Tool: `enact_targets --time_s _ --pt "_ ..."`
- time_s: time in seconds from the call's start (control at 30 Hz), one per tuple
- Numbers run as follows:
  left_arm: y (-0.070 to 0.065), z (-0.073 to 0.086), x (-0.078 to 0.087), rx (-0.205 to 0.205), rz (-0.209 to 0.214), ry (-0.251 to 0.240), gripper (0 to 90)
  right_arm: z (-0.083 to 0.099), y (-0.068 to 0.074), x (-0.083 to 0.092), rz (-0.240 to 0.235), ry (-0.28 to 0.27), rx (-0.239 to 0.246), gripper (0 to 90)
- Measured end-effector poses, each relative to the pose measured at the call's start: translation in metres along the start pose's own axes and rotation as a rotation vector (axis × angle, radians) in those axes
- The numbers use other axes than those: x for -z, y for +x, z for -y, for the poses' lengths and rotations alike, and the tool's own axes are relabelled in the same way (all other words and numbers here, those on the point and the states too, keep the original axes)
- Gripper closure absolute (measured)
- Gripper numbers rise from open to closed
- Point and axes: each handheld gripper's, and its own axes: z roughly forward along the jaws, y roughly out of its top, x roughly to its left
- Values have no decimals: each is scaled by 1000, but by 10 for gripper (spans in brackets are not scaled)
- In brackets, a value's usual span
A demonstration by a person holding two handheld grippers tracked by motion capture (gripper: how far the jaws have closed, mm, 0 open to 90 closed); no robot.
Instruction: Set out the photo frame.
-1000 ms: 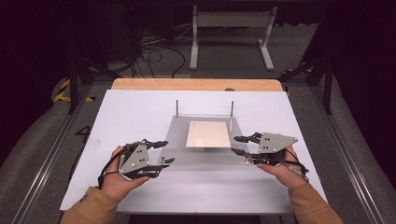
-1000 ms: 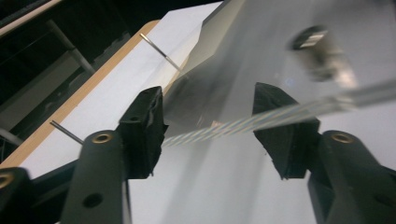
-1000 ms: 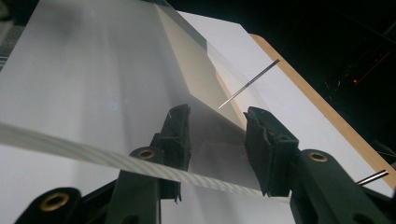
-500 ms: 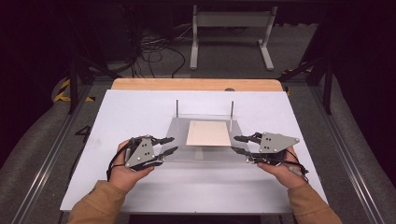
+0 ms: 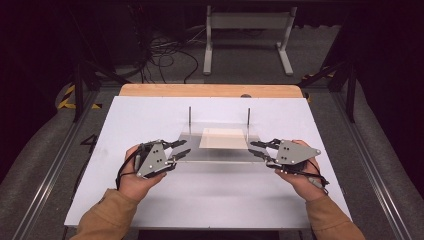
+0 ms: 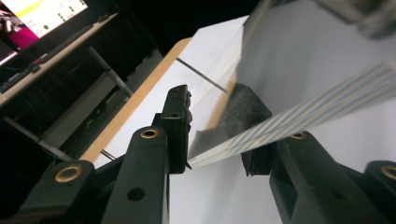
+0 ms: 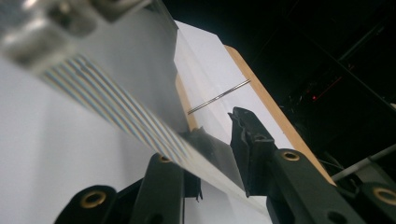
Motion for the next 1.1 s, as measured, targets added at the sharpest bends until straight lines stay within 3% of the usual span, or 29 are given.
enact_targets --time_s 0.13,0.3,0.43,0.7,0.9,1.1 --pt "7 -15 6 -22 -21 -28 661 -12 -6 7 3 -17 17 754" --pt "15 -28 12 -16 -12 -68 652 -23 -12 17 -5 -72 -1 753" --pt "24 -41 19 14 14 -108 653 -34 -19 26 -21 -136 -35 753" --pt "39 -54 21 75 62 -158 651 -45 -31 34 -41 -196 -85 763" --pt "51 -61 20 138 102 -204 661 -48 -47 34 -86 -228 -162 762" --pt "58 -58 17 186 124 -213 664 -49 -55 31 -104 -217 -191 762"
